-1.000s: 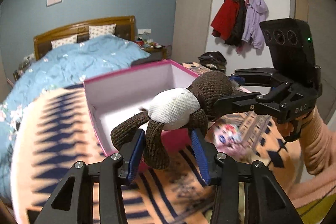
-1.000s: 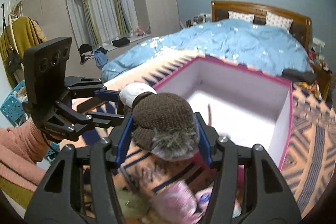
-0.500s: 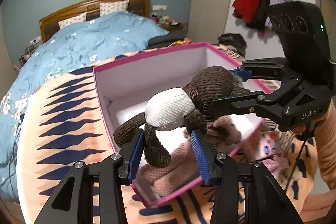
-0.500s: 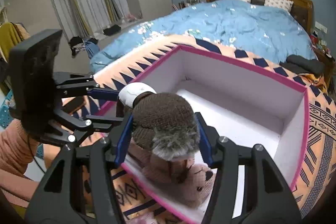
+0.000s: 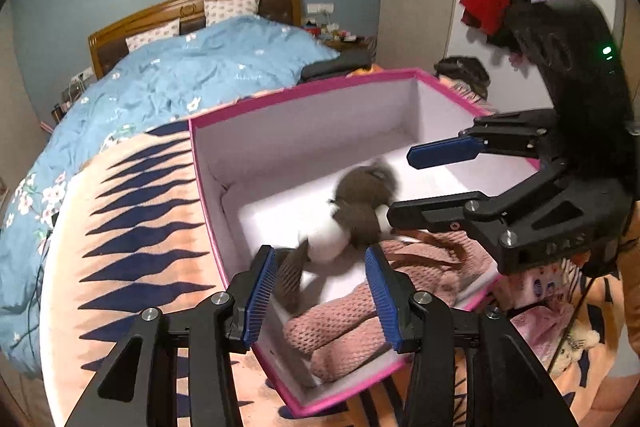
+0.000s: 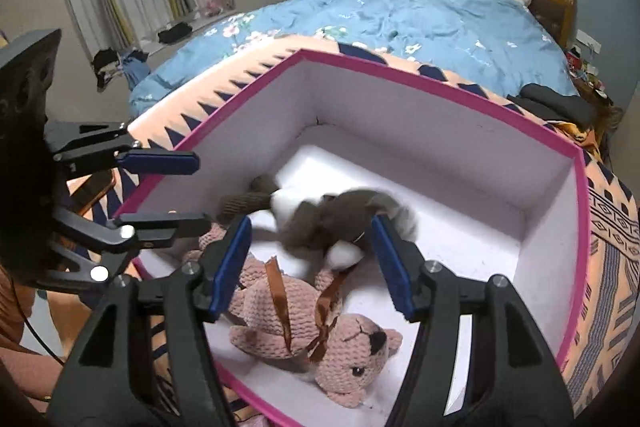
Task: Organize objects
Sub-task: 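Carry the brown plush into the magenta box and release it, then grasp the green plush from the pile with the right gripper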
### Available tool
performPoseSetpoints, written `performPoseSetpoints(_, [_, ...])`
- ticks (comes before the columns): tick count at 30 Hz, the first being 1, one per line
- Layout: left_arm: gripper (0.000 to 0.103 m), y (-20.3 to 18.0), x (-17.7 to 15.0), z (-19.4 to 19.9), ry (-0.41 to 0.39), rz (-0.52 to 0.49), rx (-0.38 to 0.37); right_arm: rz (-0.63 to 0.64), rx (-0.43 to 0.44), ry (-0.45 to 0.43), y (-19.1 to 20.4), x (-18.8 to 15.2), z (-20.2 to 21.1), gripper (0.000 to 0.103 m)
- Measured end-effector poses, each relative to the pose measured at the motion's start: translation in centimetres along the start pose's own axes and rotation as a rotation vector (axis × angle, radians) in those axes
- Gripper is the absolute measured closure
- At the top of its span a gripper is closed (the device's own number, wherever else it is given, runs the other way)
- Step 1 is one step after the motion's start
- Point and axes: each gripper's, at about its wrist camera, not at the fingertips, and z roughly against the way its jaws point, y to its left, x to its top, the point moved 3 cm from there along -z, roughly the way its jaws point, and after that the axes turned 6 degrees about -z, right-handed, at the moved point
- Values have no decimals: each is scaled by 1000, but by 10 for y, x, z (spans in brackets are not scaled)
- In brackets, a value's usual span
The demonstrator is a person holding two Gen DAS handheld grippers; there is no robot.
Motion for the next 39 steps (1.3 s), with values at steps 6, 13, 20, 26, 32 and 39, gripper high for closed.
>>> performPoseSetpoints(6, [28, -14, -14, 51, -155, 13, -80, -24, 103, -111, 6, -20, 53, 39])
performPoseSetpoints(13, [26, -44, -39, 109, -246, -16, -190, 51, 266, -195, 45, -84, 124, 30])
performPoseSetpoints(20, [26, -71, -81, 118, -180, -36, -234, 101, 284, -57, 75, -162, 117, 30])
performPoseSetpoints(26, [26, -80, -117, 112, -107, 25, -279, 85, 331, 54, 87, -193, 86, 30])
performPoseSetpoints(32, [26, -91, -143, 114, -80, 71, -305, 63, 335, 116, 85, -196, 57, 30])
performPoseSetpoints(39, [26, -99, -160, 107, -37, 105, -340, -18, 376, 140, 77, -196, 46, 37])
